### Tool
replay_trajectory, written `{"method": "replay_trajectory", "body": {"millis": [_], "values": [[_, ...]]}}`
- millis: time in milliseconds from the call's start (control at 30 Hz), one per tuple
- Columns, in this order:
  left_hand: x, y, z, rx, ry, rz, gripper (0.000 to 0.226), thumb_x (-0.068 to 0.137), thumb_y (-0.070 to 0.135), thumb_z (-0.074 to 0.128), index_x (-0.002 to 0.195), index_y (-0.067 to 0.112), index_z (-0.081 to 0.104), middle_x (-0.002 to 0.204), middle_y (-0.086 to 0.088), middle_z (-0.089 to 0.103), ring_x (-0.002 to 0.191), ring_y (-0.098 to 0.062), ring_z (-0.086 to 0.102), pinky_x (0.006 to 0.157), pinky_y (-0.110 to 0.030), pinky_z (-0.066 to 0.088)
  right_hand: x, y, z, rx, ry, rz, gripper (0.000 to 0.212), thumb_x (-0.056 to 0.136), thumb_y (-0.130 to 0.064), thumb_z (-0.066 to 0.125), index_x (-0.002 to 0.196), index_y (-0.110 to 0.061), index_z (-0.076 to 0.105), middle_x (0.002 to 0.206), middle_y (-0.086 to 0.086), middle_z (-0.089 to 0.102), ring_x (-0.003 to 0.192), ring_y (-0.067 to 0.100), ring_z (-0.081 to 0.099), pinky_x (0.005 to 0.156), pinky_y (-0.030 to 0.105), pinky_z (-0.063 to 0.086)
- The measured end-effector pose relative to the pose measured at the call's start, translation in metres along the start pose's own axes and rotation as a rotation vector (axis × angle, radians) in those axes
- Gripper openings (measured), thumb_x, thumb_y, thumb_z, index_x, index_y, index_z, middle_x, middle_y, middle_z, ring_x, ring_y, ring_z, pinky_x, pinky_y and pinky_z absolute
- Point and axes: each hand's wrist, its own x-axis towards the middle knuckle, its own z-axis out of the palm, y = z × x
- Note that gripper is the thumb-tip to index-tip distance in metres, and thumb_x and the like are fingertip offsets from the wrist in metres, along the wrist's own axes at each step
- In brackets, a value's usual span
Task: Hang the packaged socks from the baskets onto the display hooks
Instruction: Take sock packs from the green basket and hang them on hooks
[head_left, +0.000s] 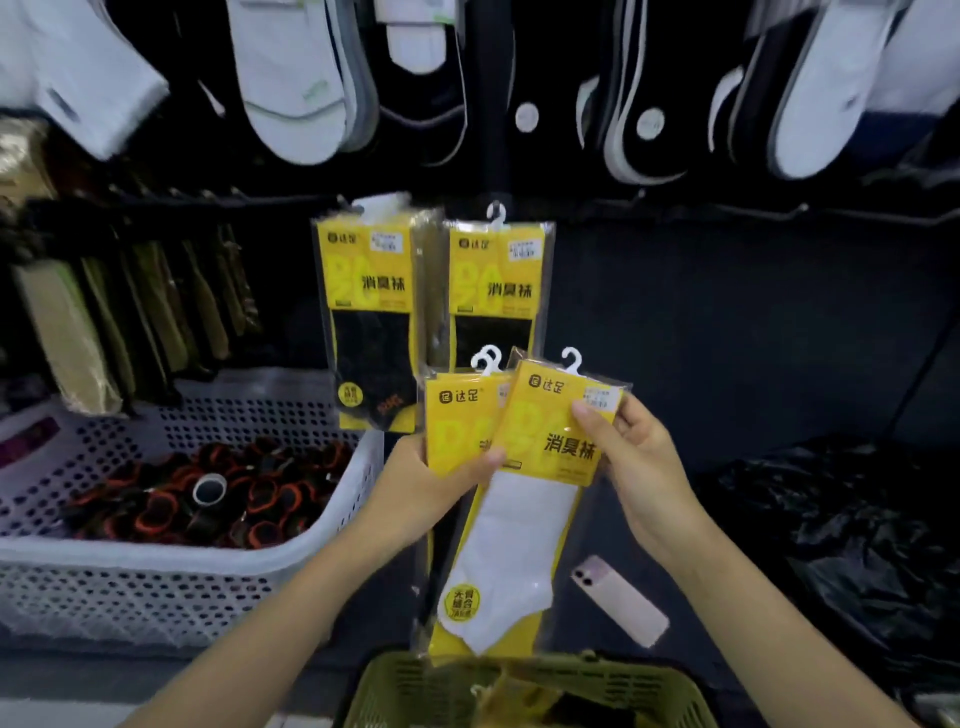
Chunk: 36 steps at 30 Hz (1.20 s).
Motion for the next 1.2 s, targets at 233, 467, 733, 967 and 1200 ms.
{"method": "replay_trajectory", "body": {"millis": [233,467,733,967,1200], "values": [[0.026,0.029,-0.058,0.031,0.193,0.116,0.035,0.082,0.051,0.050,0.096,0.025,0.070,0.094,0.006,0.074,0.090,-0.007,0.068,0.077,-0.018,0.049,0.047,-0.032,0.017,-0.034,0.024,-0.052,0.023,0.090,-0.023,0.058,0.111,-0.016,0.065,0.103,0.002,0.074,0.094,0.017,0.071,0.075,0.029,0.058],[0.045,0.029,-0.113,0.125,0.432,0.178,0.048,0.074,0.065,0.049,0.083,0.018,0.050,0.080,-0.005,0.046,0.074,-0.017,0.045,0.058,-0.024,0.029,0.101,-0.063,0.051,-0.128,0.048,-0.160,0.010,0.094,-0.018,0.057,0.101,-0.019,0.064,0.085,-0.009,0.075,0.075,0.004,0.071,0.054,0.013,0.051],[0.042,0.034,-0.115,0.043,0.442,0.161,0.035,0.074,0.060,0.049,0.082,0.033,0.070,0.081,0.017,0.074,0.072,0.006,0.066,0.067,-0.018,0.041,0.147,-0.042,0.074,-0.198,0.126,-0.149,0.003,0.093,-0.018,0.059,0.094,-0.017,0.062,0.085,-0.003,0.071,0.066,0.001,0.069,0.050,0.013,0.050],[0.041,0.027,-0.097,-0.048,0.411,0.136,0.035,0.076,0.055,0.052,0.079,0.025,0.071,0.081,0.012,0.073,0.073,-0.003,0.068,0.067,-0.015,0.041,0.175,-0.013,0.063,-0.388,0.515,-0.050,0.027,0.081,-0.029,0.074,0.095,-0.014,0.055,0.099,0.006,0.067,0.083,0.018,0.061,0.068,0.027,0.047],[0.042,0.020,-0.087,-0.159,0.386,0.093,0.036,0.072,0.051,0.060,0.085,0.019,0.070,0.083,0.006,0.073,0.075,-0.009,0.068,0.059,-0.009,0.047,0.127,0.013,0.060,-0.300,0.343,-0.005,0.024,0.086,-0.025,0.068,0.101,-0.011,0.057,0.108,0.006,0.062,0.097,0.019,0.059,0.077,0.024,0.044]]}}
